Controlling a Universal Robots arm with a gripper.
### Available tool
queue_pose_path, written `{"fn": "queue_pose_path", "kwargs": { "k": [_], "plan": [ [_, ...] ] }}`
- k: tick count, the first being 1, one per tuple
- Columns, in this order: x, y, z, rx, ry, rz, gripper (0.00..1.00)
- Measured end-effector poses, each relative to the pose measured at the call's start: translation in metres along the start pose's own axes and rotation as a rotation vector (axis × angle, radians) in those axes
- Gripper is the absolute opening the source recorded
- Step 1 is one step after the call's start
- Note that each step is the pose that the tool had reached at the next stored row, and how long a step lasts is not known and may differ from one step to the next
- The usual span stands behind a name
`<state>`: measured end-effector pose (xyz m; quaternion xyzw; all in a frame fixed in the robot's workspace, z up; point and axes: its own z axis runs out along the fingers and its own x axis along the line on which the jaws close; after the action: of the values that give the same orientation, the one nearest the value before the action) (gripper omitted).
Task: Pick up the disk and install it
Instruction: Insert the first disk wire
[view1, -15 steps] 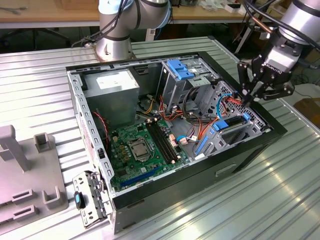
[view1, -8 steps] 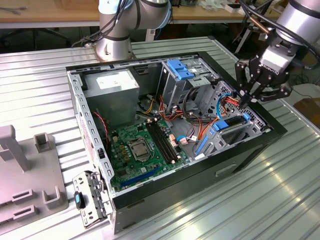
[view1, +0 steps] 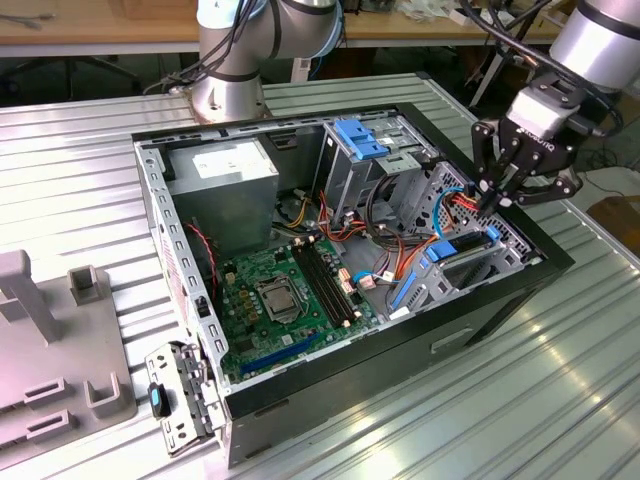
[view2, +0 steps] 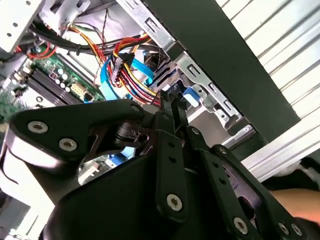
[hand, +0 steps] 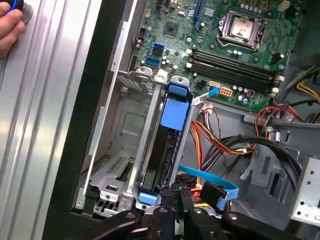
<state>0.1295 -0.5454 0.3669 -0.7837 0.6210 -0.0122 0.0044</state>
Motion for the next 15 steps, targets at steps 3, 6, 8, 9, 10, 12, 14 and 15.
{"fn": "queue_pose_path", "kwargs": {
  "k": [3,6,8,9,10,12,14,15],
  "plan": [
    [0.0000,0.0000,0.0008,-0.0008,0.0011,0.056,0.17],
    [0.0000,0.0000,0.0016,-0.0016,0.0025,0.116,0.17],
    [0.0000,0.0000,0.0023,-0.0021,0.0033,0.155,0.17],
    [0.0000,0.0000,0.0027,-0.0024,0.0037,0.171,0.17],
    [0.0000,0.0001,0.0030,-0.0025,0.0040,0.184,0.17],
    [-0.0001,0.0001,0.0037,-0.0028,0.0045,0.205,0.17],
    [-0.0010,0.0041,0.0039,-0.0029,0.0044,0.208,0.17],
    [-0.0010,0.0046,0.0039,-0.0028,0.0043,0.208,0.17]
  ]
}}
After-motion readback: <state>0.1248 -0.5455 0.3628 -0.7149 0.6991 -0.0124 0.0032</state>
